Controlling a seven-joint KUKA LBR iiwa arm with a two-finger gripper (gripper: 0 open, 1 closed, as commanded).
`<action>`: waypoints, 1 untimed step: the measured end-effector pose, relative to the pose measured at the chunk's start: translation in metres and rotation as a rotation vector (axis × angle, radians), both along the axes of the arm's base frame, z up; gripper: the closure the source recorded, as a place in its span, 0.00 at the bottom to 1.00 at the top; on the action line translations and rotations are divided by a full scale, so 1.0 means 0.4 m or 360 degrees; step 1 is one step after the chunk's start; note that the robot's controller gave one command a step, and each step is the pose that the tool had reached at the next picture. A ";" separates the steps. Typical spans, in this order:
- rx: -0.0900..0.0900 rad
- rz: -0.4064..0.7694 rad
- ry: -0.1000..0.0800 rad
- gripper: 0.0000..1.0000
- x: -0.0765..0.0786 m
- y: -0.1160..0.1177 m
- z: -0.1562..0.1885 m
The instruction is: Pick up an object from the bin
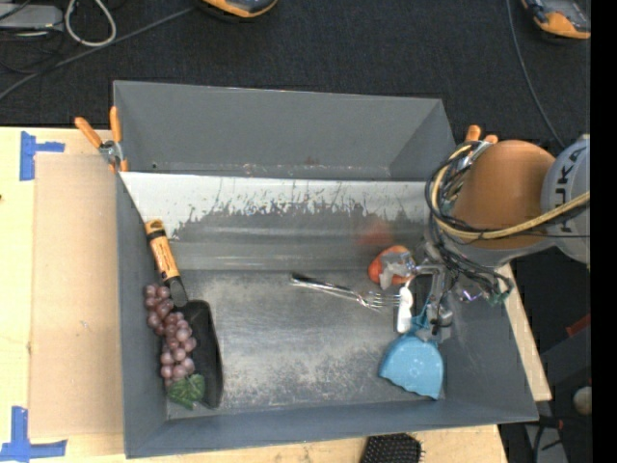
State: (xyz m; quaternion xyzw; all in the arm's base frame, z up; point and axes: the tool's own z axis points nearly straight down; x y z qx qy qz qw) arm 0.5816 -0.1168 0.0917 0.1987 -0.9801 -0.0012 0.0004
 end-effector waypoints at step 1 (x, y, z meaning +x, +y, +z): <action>0.0001 0.0466 -0.0006 0.00 0.026 -0.026 -0.034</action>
Offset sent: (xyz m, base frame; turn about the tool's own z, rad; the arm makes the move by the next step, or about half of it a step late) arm 0.0168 -0.0126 -0.0217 -0.1420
